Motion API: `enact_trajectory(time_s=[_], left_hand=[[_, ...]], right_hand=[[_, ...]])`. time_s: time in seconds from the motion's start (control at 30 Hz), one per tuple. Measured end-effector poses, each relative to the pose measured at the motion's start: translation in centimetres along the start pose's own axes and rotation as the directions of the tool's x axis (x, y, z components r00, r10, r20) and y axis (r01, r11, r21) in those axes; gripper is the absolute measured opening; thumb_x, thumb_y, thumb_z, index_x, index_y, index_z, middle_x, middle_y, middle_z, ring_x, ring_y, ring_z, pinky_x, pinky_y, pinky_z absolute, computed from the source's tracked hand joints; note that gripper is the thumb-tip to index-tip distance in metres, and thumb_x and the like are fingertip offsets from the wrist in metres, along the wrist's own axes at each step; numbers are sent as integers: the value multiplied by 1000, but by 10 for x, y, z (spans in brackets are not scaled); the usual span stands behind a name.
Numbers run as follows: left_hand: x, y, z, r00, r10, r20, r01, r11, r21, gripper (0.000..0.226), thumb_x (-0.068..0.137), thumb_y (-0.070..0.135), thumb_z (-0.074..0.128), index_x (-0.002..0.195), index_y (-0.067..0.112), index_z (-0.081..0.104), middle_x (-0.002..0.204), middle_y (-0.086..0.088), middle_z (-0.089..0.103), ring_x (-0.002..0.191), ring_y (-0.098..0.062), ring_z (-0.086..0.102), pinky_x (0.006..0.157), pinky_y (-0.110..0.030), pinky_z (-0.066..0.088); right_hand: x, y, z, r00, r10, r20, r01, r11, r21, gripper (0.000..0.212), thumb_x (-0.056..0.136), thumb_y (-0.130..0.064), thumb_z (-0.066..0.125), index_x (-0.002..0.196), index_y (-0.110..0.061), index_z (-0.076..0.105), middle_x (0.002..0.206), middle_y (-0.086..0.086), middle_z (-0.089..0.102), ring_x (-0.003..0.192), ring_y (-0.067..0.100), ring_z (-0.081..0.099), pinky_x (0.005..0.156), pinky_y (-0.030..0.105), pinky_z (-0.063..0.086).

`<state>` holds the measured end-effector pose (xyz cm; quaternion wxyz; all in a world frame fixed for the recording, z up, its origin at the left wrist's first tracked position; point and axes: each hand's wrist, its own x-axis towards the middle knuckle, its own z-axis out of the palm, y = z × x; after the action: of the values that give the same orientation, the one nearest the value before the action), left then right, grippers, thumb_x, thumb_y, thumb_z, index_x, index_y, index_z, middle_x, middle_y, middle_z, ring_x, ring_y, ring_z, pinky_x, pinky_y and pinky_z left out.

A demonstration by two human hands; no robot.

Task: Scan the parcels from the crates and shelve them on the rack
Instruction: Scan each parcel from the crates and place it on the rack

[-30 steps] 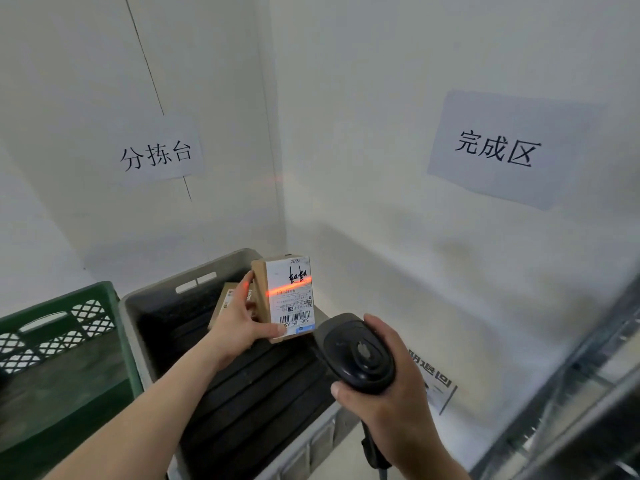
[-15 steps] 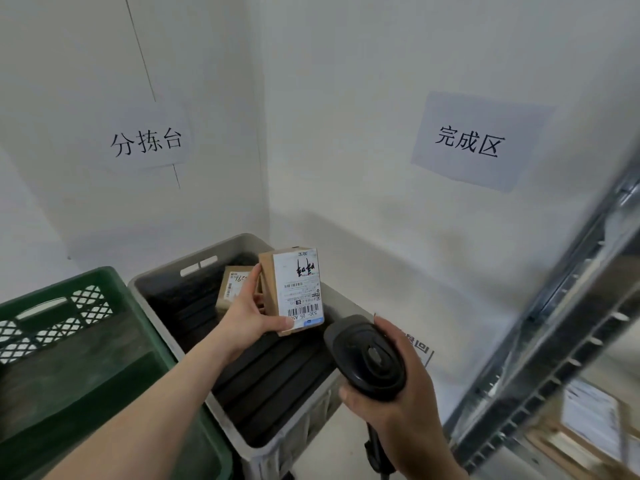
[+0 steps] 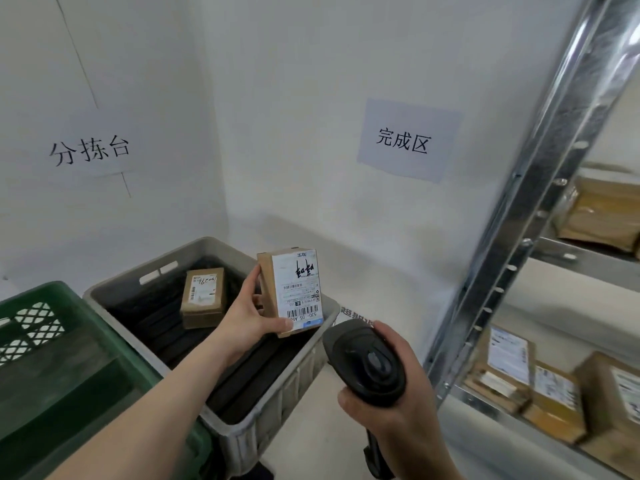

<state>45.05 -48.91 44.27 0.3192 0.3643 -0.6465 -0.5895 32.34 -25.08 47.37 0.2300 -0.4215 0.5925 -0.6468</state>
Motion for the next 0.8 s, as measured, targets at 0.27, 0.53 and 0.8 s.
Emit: enact_trajectory(time_s=[0.27,0.53,0.8], left_hand=[[-26,12,69,979,-80,185,101,989,-108,116,55,0,88,148,44,34,103,-13,69,99,-33,73,81,-42,60],[-88,18,220,859,-186,477,284,949,-140,93,53,14,82,136,40,49,110,-18,74,84,-24,72,68,-35,55],[-164,12,384,722,-196,664,361,925,-119,95,68,9,76,151,30,36,123,-16,71,105,-35,69,68,-36,59]], right_hand=[[-37,-4,-68,982,-24,-186,6,995,-99,85,50,-12,84,128,-30,56,109,-29,69,101,-2,68,82,5,48],[-102,-15,-189,934,-40,-354,-25,984,-178,75,63,14,86,120,-30,62,106,-20,71,100,2,67,80,6,48],[-176,-17,-318,858,-19,-513,-73,985,-158,62,63,12,84,111,-24,68,96,-9,75,88,8,70,75,14,51]])
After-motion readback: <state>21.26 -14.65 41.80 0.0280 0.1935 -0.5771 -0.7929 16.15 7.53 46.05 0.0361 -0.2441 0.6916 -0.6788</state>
